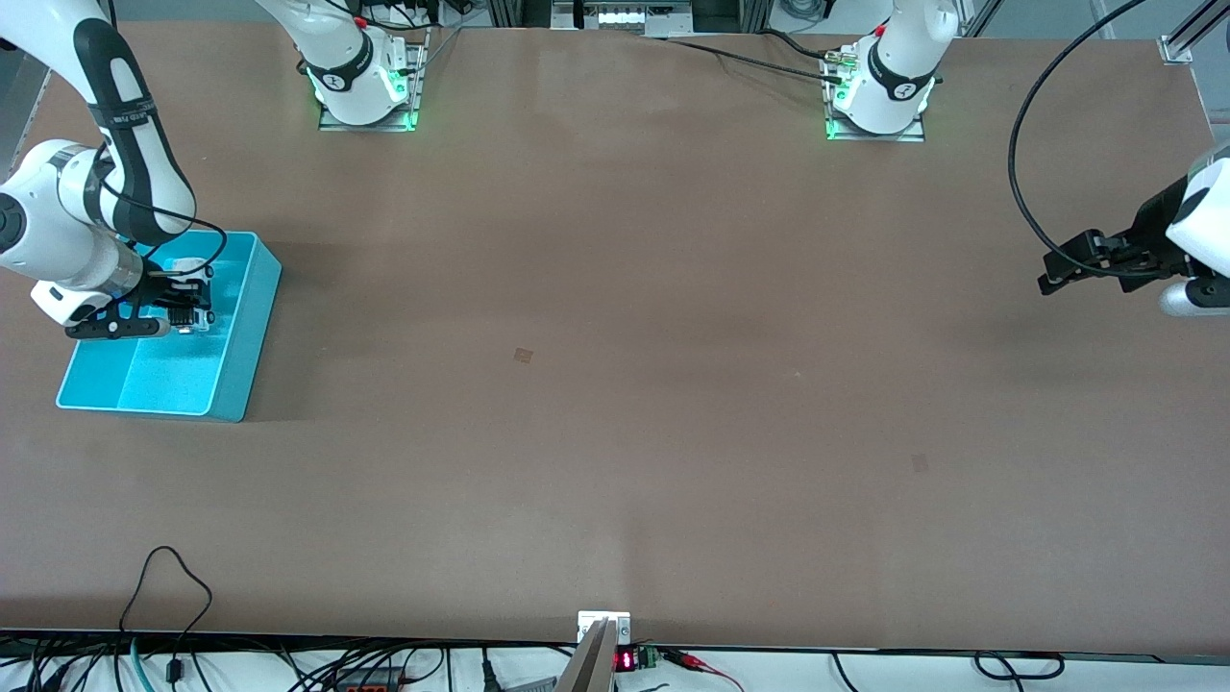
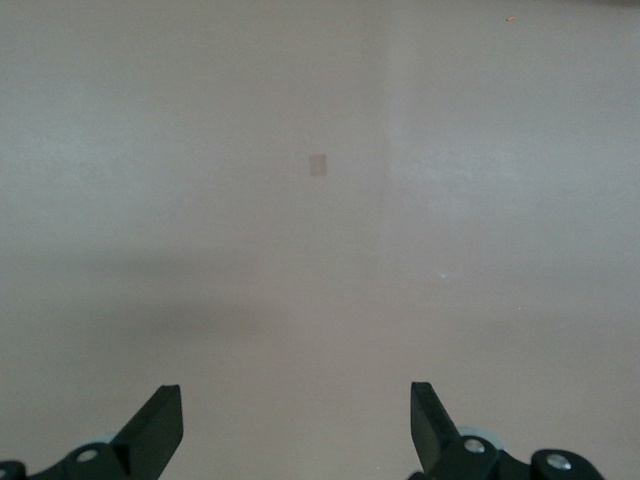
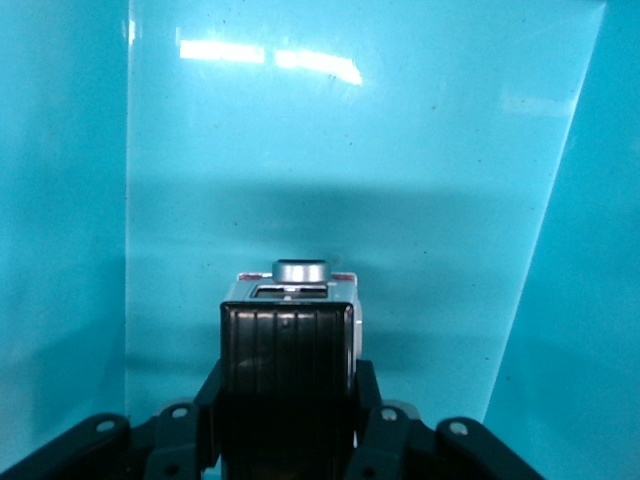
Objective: Wind and store white jeep toy
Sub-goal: 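Lower the jeep into the cyan bin and open the right gripper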
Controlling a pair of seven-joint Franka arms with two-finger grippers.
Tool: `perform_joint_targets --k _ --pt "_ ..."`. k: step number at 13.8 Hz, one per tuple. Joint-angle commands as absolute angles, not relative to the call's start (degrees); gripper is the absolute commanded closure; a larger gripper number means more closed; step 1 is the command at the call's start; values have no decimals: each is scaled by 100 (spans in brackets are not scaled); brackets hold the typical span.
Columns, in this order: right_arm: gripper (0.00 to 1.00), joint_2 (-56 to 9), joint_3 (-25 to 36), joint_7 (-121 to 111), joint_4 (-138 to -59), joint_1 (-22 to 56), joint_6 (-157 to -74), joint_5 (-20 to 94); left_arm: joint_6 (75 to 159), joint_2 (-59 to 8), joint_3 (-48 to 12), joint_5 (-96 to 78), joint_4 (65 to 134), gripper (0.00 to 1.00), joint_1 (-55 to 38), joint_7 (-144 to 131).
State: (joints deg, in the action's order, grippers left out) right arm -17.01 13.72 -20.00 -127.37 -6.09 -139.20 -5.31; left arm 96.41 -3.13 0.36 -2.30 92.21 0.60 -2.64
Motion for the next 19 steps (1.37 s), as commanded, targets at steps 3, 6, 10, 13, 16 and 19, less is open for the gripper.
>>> perform_joint_targets --k 3,6,10,13,16,19 --pt "78 -1845 1354 -1978 -12709 -633 -14071 -466 9756 -53 0 -334 9501 0 105 -158" --pt "57 -1881 1345 -1978 -12709 -633 -14063 -466 9756 -79 9 -343 9492 0 88 -158" --pt "34 -1925 1336 -1986 -12700 -633 -14071 -457 9756 -79 0 -334 9492 0 149 -150" --pt "24 -1951 1336 -1986 -12700 -633 -14071 -431 9756 -70 -53 -334 9492 0 193 -132" --pt "0 -1890 1310 -1978 -12700 -624 -14045 -422 9730 -70 -53 -334 9492 0 193 -132" --pt "0 -1557 1187 -2030 -12691 -624 -13949 -413 9686 -62 -61 -334 9492 0 193 -132"
